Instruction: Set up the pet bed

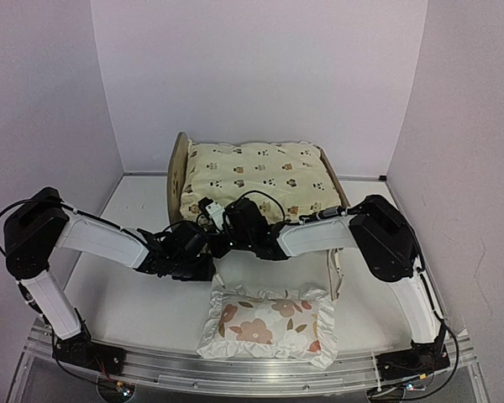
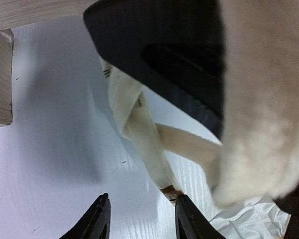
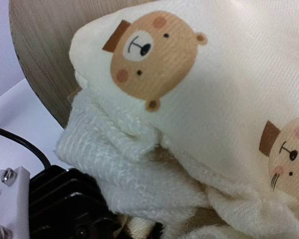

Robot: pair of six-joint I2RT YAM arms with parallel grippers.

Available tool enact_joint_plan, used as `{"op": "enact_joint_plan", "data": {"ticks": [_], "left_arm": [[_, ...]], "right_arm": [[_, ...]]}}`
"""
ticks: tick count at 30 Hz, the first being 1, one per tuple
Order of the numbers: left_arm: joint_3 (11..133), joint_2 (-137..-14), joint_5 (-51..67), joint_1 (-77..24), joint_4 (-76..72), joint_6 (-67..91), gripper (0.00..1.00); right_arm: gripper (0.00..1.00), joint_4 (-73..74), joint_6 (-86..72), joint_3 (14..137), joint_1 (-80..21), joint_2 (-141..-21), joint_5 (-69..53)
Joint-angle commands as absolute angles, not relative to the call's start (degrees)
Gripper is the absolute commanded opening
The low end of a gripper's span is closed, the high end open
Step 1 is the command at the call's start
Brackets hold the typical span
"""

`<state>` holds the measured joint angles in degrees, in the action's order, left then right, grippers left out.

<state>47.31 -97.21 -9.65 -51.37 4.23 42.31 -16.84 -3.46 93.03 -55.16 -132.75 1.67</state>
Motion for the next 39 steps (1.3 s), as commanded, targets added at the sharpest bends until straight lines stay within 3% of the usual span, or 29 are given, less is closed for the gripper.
{"op": "enact_joint_plan", "data": {"ticks": [1,5,17,36,39], "left_arm": [[47.27,-97.00,-10.44,-51.34,-3.42,44.57,0.47],[44.04,-94.97,-9.60,-51.33,-7.66,46.16,0.60],[36.60,-92.57,-8.23,-51.52,-20.63,49.09,0.65],[38.74,-101.32,-9.86,-51.50,-27.49,50.27,0.35],[38.07,-101.04,-9.76,-51.50,-29.16,50.19,0.24]], "right_arm": [[0.00,-16.17,-5.91,94.73,-54.17,-131.92,3.69],[0.00,-16.17,-6.06,94.78,-54.13,-131.92,3.69],[0.00,-16.08,-7.21,95.43,-54.08,-132.19,3.43],[0.00,-16.00,-8.95,95.56,-54.09,-132.10,3.01],[0.00,-15.91,-9.18,95.52,-54.12,-132.02,2.92]]}}
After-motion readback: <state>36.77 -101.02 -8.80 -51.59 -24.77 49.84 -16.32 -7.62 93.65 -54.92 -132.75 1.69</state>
